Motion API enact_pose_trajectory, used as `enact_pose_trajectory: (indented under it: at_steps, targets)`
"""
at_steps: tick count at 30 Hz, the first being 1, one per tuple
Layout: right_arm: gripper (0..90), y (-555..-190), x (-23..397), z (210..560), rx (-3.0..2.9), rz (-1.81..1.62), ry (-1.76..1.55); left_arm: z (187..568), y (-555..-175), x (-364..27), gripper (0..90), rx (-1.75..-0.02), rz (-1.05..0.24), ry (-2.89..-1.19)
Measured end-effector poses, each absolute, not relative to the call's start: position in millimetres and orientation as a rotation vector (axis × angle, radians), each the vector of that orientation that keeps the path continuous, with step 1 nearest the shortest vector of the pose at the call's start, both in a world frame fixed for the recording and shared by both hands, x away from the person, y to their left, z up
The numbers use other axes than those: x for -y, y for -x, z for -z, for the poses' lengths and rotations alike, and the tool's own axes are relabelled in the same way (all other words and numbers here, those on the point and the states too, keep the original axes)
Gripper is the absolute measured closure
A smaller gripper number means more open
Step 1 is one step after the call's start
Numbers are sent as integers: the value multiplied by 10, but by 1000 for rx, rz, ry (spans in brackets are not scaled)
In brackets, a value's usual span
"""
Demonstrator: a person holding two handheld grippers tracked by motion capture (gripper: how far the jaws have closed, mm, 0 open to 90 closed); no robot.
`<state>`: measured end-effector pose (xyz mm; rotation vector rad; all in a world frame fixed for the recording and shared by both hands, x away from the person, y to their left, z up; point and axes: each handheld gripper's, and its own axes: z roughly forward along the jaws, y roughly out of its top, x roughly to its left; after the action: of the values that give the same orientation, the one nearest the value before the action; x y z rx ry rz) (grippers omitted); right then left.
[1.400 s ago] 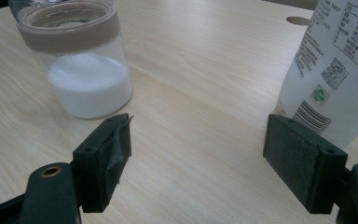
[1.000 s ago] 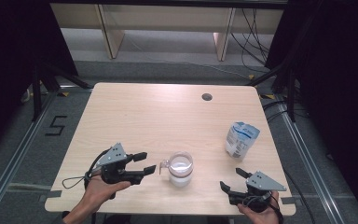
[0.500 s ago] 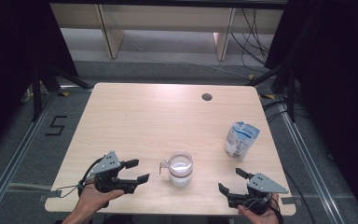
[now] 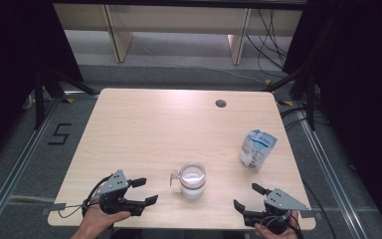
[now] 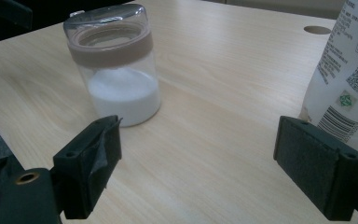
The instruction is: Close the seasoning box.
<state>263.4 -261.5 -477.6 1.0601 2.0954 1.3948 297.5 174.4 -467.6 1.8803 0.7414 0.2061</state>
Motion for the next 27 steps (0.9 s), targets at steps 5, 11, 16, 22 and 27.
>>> enact_pose_trajectory:
  at_steps: [5, 11, 16, 22, 27]
  targets:
    - [159, -2582, 2622, 4786, -2102, -1376, -1113, 4729, -2924, -1735, 256, -749, -205, -1903]
    - [159, -2558, 2644, 4822, -2149, -1318, -1106, 4796, -2806, -1735, 234, -756, -208, -1933]
    - [159, -2500, 2646, 4846, -2166, -1305, -1130, 4847, -2737, -1748, 195, -743, -190, -1942]
    - [159, -2444, 2647, 4894, -2221, -1272, -1136, 4887, -2716, -1783, 160, -738, -191, -1962]
    - [159, -2401, 2636, 4897, -2251, -1274, -1118, 4924, -2704, -1798, 160, -762, -182, -1962]
